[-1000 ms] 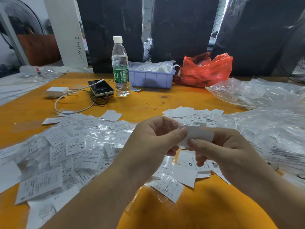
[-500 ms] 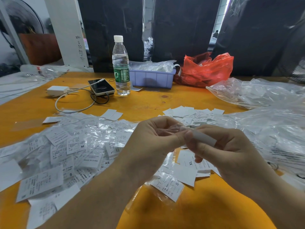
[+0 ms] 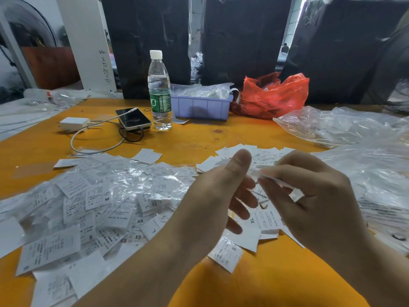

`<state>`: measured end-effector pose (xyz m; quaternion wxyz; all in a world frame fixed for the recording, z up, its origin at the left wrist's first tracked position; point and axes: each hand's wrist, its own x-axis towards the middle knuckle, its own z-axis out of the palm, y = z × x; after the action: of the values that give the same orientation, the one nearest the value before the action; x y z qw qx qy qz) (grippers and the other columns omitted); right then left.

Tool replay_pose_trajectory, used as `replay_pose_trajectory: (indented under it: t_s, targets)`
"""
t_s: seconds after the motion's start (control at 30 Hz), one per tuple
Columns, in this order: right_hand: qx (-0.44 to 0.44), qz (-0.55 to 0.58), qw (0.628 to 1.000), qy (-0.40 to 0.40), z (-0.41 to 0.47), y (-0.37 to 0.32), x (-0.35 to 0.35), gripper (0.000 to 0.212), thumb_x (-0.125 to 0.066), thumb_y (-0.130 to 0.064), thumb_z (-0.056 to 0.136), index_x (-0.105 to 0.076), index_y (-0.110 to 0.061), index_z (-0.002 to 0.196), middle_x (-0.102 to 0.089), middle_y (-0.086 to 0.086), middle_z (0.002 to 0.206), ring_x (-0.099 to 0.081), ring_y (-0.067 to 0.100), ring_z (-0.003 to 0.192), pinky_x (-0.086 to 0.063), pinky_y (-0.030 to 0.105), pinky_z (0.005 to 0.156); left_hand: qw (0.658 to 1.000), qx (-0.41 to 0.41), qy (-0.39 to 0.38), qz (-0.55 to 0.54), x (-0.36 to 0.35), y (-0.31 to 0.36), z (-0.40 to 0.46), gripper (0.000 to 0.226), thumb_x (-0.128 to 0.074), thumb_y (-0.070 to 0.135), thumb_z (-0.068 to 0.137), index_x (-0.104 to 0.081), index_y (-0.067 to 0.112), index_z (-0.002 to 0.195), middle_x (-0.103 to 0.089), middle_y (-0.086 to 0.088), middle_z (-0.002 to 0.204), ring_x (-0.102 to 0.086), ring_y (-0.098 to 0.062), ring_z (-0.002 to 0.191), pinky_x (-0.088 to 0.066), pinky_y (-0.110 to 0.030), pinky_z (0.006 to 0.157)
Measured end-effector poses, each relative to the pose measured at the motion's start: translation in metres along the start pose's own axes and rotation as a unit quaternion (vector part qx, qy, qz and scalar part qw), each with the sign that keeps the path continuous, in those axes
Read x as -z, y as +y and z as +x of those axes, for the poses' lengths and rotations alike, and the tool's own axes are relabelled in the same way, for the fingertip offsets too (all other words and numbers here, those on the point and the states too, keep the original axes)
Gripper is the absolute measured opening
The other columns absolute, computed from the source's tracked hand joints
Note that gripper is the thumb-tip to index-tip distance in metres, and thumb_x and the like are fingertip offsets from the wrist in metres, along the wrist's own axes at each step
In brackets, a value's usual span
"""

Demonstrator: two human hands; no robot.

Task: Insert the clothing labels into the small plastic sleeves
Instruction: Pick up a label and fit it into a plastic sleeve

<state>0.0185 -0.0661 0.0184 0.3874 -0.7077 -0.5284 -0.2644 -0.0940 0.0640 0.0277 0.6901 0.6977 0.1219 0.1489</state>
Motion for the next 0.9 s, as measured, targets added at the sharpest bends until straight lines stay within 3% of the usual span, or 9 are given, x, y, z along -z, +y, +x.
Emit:
replay_pose_trajectory:
  t_s: [0.07,0.2,0.37,0.43,0.5,0.57,0.63,0.77,0.9]
  targets:
    - [0.033,-0.022,0.999,-0.006,-0.001,0.000,-0.001,0.012,-0.065,-0.015,0.088,-0.075,-0.009,0.085,-0.058,0.002,0.075,-0.056,0.018,0.061,-0.046,0.034,0.050,1.000,-0.024,0.018,0.003,-0.001,0.000,0.000,0.052,-0.056,0.066,0.080,-0.068,0.016,0.083,-0.069,0.000,0.073,-0.063,-0.012,0.063,-0.052,-0.026,0.053]
    - [0.052,-0.009,0.998,-0.033,-0.002,-0.001,0.000,0.014,-0.064,-0.017,0.089,-0.076,-0.011,0.092,-0.058,0.001,0.081,-0.058,0.020,0.063,-0.047,0.037,0.048,0.999,-0.016,0.041,-0.026,0.003,-0.002,0.002,0.015,-0.062,0.020,0.093,-0.068,0.010,0.082,-0.069,-0.005,0.072,-0.060,-0.013,0.060,-0.051,-0.025,0.050]
    - [-0.059,0.087,0.992,-0.070,-0.002,-0.004,-0.002,0.031,-0.066,-0.012,0.075,-0.073,-0.027,0.102,-0.061,-0.011,0.092,-0.059,0.012,0.078,-0.047,0.016,0.061,0.996,-0.002,0.067,-0.061,0.005,-0.004,0.006,0.013,-0.060,0.007,0.091,-0.067,0.010,0.080,-0.067,-0.006,0.067,-0.059,-0.013,0.055,-0.049,-0.025,0.047]
    - [-0.167,0.198,0.958,-0.121,-0.002,-0.003,-0.002,0.045,-0.066,-0.016,0.071,-0.067,-0.035,0.112,-0.062,-0.012,0.097,-0.062,0.014,0.083,-0.054,0.025,0.067,0.994,-0.014,0.094,-0.055,0.008,-0.005,0.007,0.017,-0.059,0.007,0.091,-0.067,0.012,0.076,-0.067,-0.006,0.066,-0.058,-0.013,0.054,-0.049,-0.025,0.046]
    - [-0.258,0.323,0.893,-0.178,0.001,-0.001,0.000,0.057,-0.071,-0.019,0.066,-0.061,-0.037,0.119,-0.065,-0.009,0.101,-0.066,0.016,0.085,-0.058,0.033,0.070,0.993,-0.023,0.112,-0.044,0.012,-0.004,0.008,0.019,-0.058,0.009,0.092,-0.067,0.013,0.076,-0.069,-0.006,0.068,-0.058,-0.012,0.055,-0.050,-0.024,0.048]
    - [-0.303,0.447,0.814,-0.214,0.005,0.000,0.002,0.051,-0.079,-0.026,0.065,-0.068,-0.027,0.114,-0.070,0.000,0.099,-0.067,0.018,0.080,-0.057,0.030,0.066,0.992,-0.028,0.115,-0.045,0.015,-0.003,0.008,0.018,-0.056,0.010,0.093,-0.066,0.012,0.077,-0.070,-0.007,0.071,-0.058,-0.011,0.057,-0.050,-0.024,0.049]
    - [-0.316,0.503,0.769,-0.234,0.007,-0.002,0.001,0.046,-0.084,-0.040,0.063,-0.074,-0.017,0.101,-0.071,0.008,0.088,-0.064,0.018,0.071,-0.054,0.027,0.062,0.992,-0.032,0.111,-0.051,0.016,-0.002,0.009,0.018,-0.056,0.011,0.093,-0.065,0.013,0.077,-0.070,-0.007,0.070,-0.058,-0.011,0.057,-0.050,-0.024,0.050]
    - [-0.331,0.465,0.794,-0.210,0.004,-0.003,-0.003,0.021,-0.077,-0.028,0.071,-0.078,-0.013,0.085,-0.068,0.010,0.073,-0.060,0.017,0.062,-0.052,0.024,0.058,0.994,-0.041,0.095,-0.043,0.013,-0.004,0.008,0.018,-0.057,0.012,0.093,-0.065,0.013,0.078,-0.069,-0.005,0.069,-0.058,-0.012,0.057,-0.049,-0.024,0.050]
    - [-0.339,0.445,0.811,-0.171,0.004,-0.004,-0.002,0.027,-0.079,-0.028,0.063,-0.078,-0.011,0.084,-0.068,0.012,0.073,-0.059,0.017,0.060,-0.051,0.023,0.055,0.994,-0.047,0.085,-0.039,0.011,-0.005,0.007,0.019,-0.060,0.016,0.093,-0.068,0.018,0.076,-0.068,-0.002,0.069,-0.058,-0.012,0.058,-0.050,-0.024,0.051]
